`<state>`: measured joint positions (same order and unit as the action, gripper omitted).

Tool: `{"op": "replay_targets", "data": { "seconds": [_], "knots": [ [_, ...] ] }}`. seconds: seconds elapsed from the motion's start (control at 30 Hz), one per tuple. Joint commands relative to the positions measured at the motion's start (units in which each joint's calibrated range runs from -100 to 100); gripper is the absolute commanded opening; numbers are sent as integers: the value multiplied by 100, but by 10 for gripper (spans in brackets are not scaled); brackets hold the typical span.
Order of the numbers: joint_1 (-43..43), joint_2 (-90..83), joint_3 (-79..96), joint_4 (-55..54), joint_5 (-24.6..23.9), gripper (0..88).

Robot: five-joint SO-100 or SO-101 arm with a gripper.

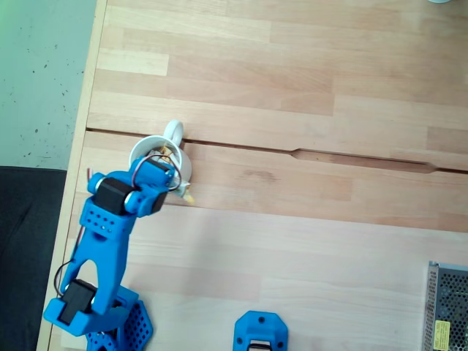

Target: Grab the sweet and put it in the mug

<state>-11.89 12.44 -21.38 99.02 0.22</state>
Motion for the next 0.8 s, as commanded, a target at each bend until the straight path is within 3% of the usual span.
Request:
{"op": "replay_targets", "data": {
  "seconds": [0.0, 0.77],
  "knots": [
    [194, -478, 33, 73, -10, 0],
    [724, -461, 1621, -1789, -195, 0]
  ]
}}
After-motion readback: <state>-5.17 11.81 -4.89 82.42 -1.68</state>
